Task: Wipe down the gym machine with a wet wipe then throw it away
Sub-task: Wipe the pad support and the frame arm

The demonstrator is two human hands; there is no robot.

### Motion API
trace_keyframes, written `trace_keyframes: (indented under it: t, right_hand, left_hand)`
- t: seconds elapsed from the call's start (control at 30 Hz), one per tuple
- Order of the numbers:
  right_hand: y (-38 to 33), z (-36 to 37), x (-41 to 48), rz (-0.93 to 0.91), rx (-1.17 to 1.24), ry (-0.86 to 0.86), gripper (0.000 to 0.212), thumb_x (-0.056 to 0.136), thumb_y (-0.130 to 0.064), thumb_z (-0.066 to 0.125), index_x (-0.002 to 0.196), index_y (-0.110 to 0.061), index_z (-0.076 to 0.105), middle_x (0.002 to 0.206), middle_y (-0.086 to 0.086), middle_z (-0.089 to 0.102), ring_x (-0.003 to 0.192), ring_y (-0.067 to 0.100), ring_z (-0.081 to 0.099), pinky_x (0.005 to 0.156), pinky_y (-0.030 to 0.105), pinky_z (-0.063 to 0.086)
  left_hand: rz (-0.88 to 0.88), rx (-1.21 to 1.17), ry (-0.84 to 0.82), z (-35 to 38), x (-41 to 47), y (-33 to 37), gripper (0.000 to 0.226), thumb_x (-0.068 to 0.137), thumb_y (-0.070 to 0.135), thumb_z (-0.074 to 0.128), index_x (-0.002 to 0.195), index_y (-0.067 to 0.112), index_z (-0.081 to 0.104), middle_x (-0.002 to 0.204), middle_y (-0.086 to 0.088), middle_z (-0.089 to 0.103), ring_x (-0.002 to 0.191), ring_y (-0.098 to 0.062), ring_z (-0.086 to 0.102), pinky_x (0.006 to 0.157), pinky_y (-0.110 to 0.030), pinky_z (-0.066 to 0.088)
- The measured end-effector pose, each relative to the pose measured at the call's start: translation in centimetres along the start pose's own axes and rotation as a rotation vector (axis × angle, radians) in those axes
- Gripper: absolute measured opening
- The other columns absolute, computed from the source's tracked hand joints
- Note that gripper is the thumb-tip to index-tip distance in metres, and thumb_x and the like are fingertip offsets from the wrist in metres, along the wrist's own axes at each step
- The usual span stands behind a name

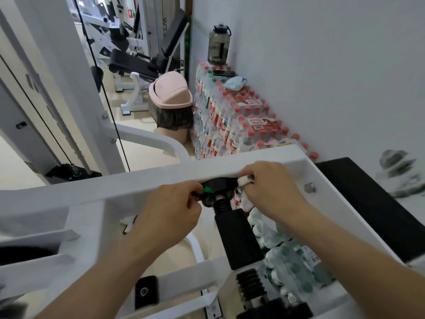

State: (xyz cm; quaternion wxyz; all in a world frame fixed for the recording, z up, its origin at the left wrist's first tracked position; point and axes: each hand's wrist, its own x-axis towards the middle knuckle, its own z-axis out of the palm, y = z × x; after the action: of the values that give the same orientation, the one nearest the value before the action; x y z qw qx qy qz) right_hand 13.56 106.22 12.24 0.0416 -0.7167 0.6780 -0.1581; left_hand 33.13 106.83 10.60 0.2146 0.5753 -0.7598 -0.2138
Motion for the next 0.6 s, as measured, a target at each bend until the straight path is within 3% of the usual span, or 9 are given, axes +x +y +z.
trace_keyframes:
  t: [0.1, 0.17, 0.23, 0.3, 0.37, 0.4, 0.47, 0.53, 0.6]
  right_hand:
    - [-3.0, -0.1, 0.0, -0.101, 0.24, -0.071, 0.031, 0.086, -0.011, 0.061, 0.111, -0.023, 0.074, 0.108, -0.002, 0.073, 0.099, 0.013, 0.062, 0.091, 0.027, 0.047]
    - [-4.5, -0.3, -0.4, -0.164, 0.409, -0.194, 0.026, 0.092, -0.014, 0.06, 0.11, -0.026, 0.074, 0.098, -0.002, 0.075, 0.084, 0.008, 0.064, 0.08, 0.025, 0.05]
    - [-4.2, -0.9, -1.3, -0.215, 0.407, -0.142, 0.03, 0.093, -0.013, 0.055, 0.11, -0.029, 0.074, 0.096, 0.0, 0.075, 0.078, 0.01, 0.064, 0.072, 0.029, 0.052]
    - [-3.2, -1.8, -3.0, -0.253, 0.27, -0.088, 0.044, 0.087, -0.007, 0.05, 0.12, -0.03, 0.068, 0.116, -0.005, 0.071, 0.099, 0.006, 0.064, 0.087, 0.03, 0.053]
    - [-2.3, -2.1, -5.9, -0.352, 0.025, -0.255, 0.054, 0.093, -0.009, 0.046, 0.143, -0.029, 0.046, 0.149, -0.013, 0.041, 0.139, 0.0, 0.034, 0.118, 0.026, 0.025]
    - [-1.9, -1.9, -7.4, -0.389, -0.036, -0.348, 0.055, 0.098, -0.016, 0.041, 0.15, -0.03, 0.03, 0.156, -0.019, 0.021, 0.145, -0.004, 0.011, 0.12, 0.02, 0.003]
    - [-1.4, -1.6, -9.6, -0.427, -0.039, -0.422, 0.057, 0.096, -0.035, 0.022, 0.153, -0.034, 0.015, 0.156, -0.025, 0.003, 0.141, -0.012, -0.013, 0.111, 0.013, -0.014]
    - [-1.0, -2.1, -11.3, -0.426, 0.023, -0.451, 0.058, 0.092, -0.037, 0.022, 0.15, -0.036, 0.028, 0.155, -0.028, 0.011, 0.139, -0.017, -0.01, 0.113, 0.013, -0.009]
    - [-0.5, -3.0, -13.2, -0.395, 0.136, -0.469, 0.052, 0.09, -0.028, 0.041, 0.141, -0.037, 0.049, 0.149, -0.03, 0.031, 0.139, -0.018, 0.008, 0.116, 0.016, 0.01]
  left_hand:
    - [-0.025, -0.06, 0.026, 0.1, 0.3, -0.2, 0.026, 0.088, 0.018, 0.055, 0.101, 0.035, 0.069, 0.08, 0.017, 0.063, 0.071, -0.007, 0.052, 0.062, -0.017, 0.038]
    - [-0.06, -0.223, 0.019, 0.2, 0.5, -0.4, 0.025, 0.082, 0.013, 0.059, 0.083, 0.037, 0.066, 0.069, 0.018, 0.064, 0.068, -0.005, 0.056, 0.057, -0.011, 0.037]
    - [-0.087, -0.359, 0.037, 0.3, 0.6, -0.8, 0.028, 0.079, 0.01, 0.061, 0.079, 0.038, 0.065, 0.066, 0.013, 0.067, 0.063, -0.004, 0.058, 0.06, -0.017, 0.045]
    - [-0.094, -0.465, 0.062, 0.2, 0.6, -1.0, 0.028, 0.077, 0.007, 0.062, 0.085, 0.033, 0.067, 0.064, 0.006, 0.069, 0.056, -0.008, 0.058, 0.06, -0.026, 0.047]
    - [-0.057, -0.549, 0.063, 0.2, 0.6, -0.9, 0.028, 0.078, 0.003, 0.061, 0.087, 0.028, 0.068, 0.064, 0.003, 0.069, 0.056, -0.013, 0.058, 0.059, -0.03, 0.05]
    - [-0.02, -0.567, 0.04, 0.2, 0.6, -0.8, 0.028, 0.08, 0.001, 0.061, 0.088, 0.026, 0.069, 0.066, 0.003, 0.069, 0.059, -0.014, 0.06, 0.061, -0.03, 0.051]
    - [0.078, -0.55, -0.023, 0.4, 0.3, -0.5, 0.026, 0.083, 0.001, 0.062, 0.088, 0.025, 0.072, 0.07, 0.006, 0.069, 0.064, -0.008, 0.06, 0.063, -0.019, 0.048]
    - [0.182, -0.502, -0.087, 0.7, -0.3, 0.1, 0.023, 0.084, 0.003, 0.065, 0.087, 0.024, 0.074, 0.074, 0.008, 0.069, 0.068, -0.005, 0.059, 0.064, -0.009, 0.043]
    - [0.264, -0.458, -0.117, 1.0, -0.7, 0.4, 0.023, 0.083, 0.003, 0.067, 0.086, 0.025, 0.074, 0.079, 0.008, 0.069, 0.072, -0.007, 0.059, 0.066, -0.009, 0.043]
